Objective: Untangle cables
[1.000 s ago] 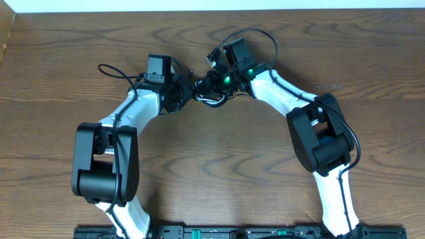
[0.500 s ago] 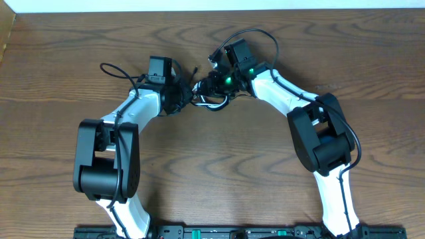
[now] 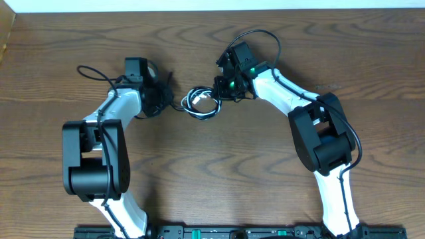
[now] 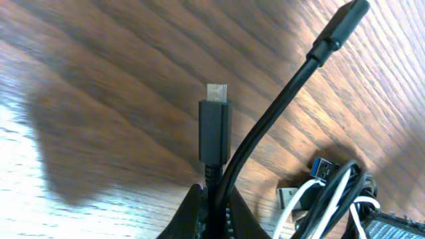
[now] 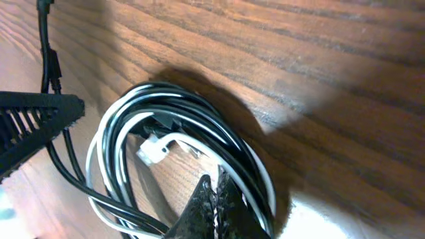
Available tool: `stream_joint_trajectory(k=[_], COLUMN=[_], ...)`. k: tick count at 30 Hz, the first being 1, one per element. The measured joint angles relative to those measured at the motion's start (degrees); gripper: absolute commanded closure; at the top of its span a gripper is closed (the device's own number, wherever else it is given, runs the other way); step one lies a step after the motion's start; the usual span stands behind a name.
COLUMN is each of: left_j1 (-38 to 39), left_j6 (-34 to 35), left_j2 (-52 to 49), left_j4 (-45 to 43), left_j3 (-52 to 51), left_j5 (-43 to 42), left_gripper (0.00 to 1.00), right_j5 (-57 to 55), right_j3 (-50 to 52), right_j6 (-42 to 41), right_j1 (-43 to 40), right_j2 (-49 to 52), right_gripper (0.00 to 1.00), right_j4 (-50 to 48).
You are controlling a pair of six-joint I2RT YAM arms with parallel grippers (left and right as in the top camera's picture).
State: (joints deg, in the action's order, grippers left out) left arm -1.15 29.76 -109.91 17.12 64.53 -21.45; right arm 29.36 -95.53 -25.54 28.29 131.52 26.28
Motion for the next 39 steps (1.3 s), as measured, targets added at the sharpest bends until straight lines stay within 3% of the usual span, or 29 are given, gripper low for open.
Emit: stream_joint_trajectory(k=[9, 11, 13, 17, 25, 34, 39], left_j1=[-0.1, -0.1, -0.1, -0.2, 0.1, 0.8, -2.2], left_j6=[-0.1, -0.5, -1.3, -1.5, -1.5, -1.4, -2.9], left_j2=[0.0, 0.0, 0.0, 0.0, 0.0, 0.0, 0.0], left_j4=[0.1, -0.1, -0.2, -0.2, 0.3, 0.2, 0.3], left_j3=[0.0, 0.0, 0.0, 0.0, 0.0, 0.0, 0.0], left_j5=[-1.2, -1.2, -1.4, -1.6, -1.8, -2.7, -8.5], left_gripper=[0.91, 0.84, 0.7, 0.58, 0.58, 0.57, 0.54], right_j5=[0.0, 0.7, 1.3, 2.0, 0.4, -3.0, -3.5], right_j3=[0.0, 0.0, 0.0, 0.0, -0.3, -0.3, -0.3], right_j6=[1.0, 1.7, 2.6, 3.5, 3.6, 1.8, 0.4], right_j1=[0.4, 0.4, 0.4, 0.5, 2.9, 6.2, 6.1], right_j2=[-0.2, -0.8, -2.0, -4.8, -5.5, -5.4, -4.5], right_gripper=[0.85, 0.85, 0.86, 0.86, 0.83, 0.69, 0.62], right_j4=[-2.6, -3.9, -4.9, -5.8, -3.8, -3.7, -4.8])
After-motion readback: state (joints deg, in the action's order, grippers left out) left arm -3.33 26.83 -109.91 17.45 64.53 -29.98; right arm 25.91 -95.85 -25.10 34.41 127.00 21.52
